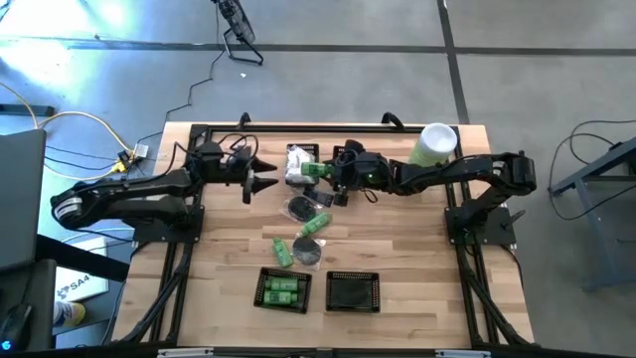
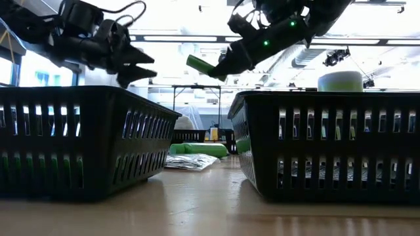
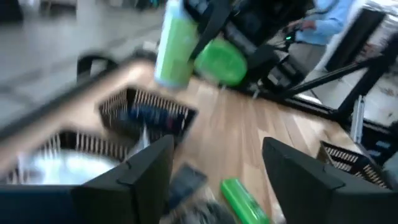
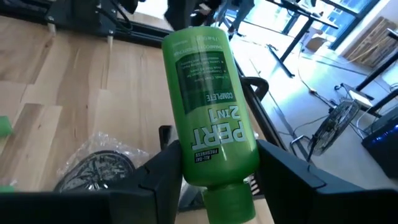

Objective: Pick & Place Travel size toiletries
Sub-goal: Put the green shampoo into the bottom left black bin

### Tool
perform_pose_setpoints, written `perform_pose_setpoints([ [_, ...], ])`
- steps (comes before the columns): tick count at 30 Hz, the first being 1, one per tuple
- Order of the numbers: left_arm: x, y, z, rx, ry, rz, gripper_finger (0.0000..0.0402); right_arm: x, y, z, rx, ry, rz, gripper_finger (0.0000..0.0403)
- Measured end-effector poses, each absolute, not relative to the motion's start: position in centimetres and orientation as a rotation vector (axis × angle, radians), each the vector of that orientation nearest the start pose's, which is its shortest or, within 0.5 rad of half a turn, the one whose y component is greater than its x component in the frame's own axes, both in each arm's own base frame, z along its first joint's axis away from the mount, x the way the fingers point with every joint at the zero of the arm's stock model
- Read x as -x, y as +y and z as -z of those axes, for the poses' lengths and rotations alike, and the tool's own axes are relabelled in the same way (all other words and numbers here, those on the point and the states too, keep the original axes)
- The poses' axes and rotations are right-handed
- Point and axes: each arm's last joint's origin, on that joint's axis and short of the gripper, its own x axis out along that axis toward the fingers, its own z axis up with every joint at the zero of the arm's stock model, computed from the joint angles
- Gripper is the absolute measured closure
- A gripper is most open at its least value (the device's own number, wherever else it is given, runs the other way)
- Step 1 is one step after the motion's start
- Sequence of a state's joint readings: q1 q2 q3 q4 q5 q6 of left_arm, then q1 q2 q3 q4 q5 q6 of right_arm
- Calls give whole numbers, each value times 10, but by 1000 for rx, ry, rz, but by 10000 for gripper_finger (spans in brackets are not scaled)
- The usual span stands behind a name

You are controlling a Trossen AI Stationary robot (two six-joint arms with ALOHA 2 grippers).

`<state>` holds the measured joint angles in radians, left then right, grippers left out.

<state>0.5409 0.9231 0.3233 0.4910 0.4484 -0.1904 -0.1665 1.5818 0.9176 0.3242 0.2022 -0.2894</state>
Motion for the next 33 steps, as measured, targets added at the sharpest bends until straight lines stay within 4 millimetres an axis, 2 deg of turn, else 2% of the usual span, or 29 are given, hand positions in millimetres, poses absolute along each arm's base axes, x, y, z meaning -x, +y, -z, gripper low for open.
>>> perform_pose_setpoints([
  [5,-180,93,-217,23,2,-78,149,-338,-62,-233,282,376,313,224],
  [11,-189,99,-214,-112,-59,-82,149,-341,-59,-240,276,288,267,224],
  [16,-195,102,-213,-148,-118,-84,149,-344,-55,-251,270,159,153,224],
  [22,-200,103,-216,-180,-184,-45,149,-344,-56,-251,271,152,161,224],
  [30,-236,91,-226,-253,-204,67,149,-344,-55,-251,274,153,162,225],
  [33,-243,93,-231,-261,-214,57,148,-344,-55,-251,274,155,161,224],
])
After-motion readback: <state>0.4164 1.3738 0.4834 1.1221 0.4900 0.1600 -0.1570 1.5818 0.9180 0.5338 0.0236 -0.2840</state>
